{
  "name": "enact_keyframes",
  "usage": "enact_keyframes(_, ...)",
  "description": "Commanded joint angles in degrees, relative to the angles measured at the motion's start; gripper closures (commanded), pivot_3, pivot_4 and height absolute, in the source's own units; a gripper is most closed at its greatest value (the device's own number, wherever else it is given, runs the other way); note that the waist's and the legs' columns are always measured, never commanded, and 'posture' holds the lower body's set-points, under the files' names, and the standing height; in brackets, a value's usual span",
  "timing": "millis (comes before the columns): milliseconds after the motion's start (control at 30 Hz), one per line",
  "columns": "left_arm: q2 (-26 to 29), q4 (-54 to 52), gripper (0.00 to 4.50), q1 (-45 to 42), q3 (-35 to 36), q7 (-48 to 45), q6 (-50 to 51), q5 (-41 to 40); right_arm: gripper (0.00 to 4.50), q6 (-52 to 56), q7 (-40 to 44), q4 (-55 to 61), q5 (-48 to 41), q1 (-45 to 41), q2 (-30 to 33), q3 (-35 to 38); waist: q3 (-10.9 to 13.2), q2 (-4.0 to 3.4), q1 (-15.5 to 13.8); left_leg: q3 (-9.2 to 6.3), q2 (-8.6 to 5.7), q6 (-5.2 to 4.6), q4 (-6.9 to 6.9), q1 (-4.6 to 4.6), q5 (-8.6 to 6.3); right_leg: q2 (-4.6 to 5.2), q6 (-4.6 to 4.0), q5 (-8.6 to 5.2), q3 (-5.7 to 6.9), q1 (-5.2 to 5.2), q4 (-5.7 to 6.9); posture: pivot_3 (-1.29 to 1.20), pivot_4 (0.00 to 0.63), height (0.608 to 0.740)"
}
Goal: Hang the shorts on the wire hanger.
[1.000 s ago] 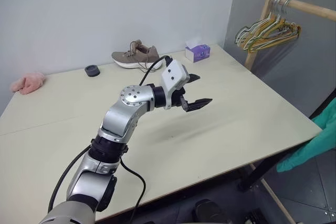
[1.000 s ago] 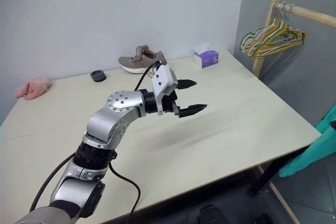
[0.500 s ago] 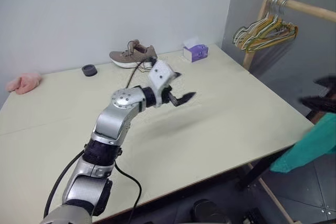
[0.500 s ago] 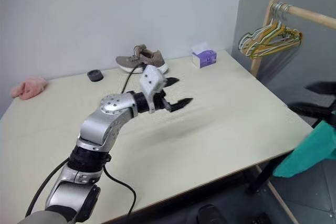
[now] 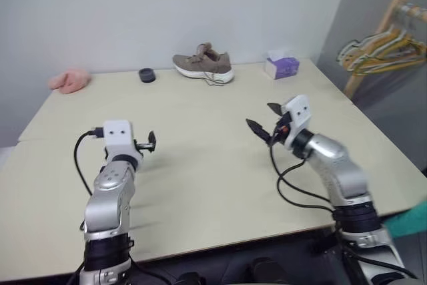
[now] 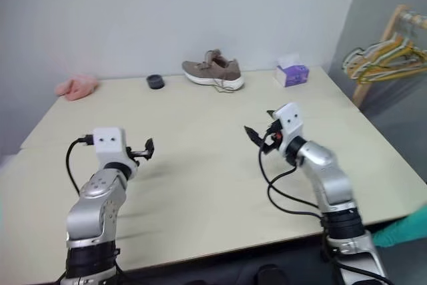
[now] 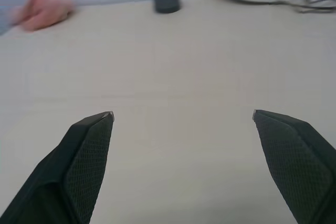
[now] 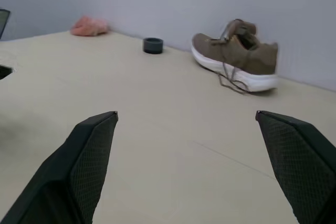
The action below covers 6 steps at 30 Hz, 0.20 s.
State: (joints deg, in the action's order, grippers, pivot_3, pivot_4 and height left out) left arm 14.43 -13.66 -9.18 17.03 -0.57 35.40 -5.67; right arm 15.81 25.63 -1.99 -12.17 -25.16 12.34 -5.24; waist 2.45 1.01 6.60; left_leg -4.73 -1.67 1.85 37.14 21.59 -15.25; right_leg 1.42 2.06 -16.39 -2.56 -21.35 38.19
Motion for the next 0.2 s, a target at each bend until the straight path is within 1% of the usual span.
enact_keyframes(33, -0.04, -2.21, 0.0, 0.63, 0.26, -0.25, -3.52, -0.07, 0.02, -6.06, -1.6, -4.47, 1.17, 0.42, -1.95, 1.23, -0.02, 0.03, -1.85, 0.0, -0.02, 0.0, 0.0, -0.01, 0.0, 0.0, -0.05, 0.04, 0.01, 0.0, 0.0, -0.05, 0.0, 0.74)
enact_keyframes(133, 0.25, -1.49, 0.0, 0.76, 0.06, -1.51, -5.29, -0.78, 0.02, -8.27, -1.47, -7.37, 1.47, 0.14, -2.52, 1.75, -0.02, 0.03, -3.49, 0.03, -0.02, 0.02, 0.02, -0.08, 0.05, -0.08, -0.17, 0.19, 0.02, 0.04, 0.01, -0.02, 0.0, 0.74)
enact_keyframes(200, 0.71, -0.74, 0.0, 0.66, -0.44, -2.48, -6.51, -0.82, 0.02, -8.82, -1.4, -8.63, 1.2, 0.03, -2.63, 2.47, -0.02, 0.03, -3.82, 0.09, 0.0, 0.0, 0.0, -0.24, 0.11, -0.19, -0.22, 0.23, 0.05, 0.12, 0.08, 0.0, 0.003, 0.74)
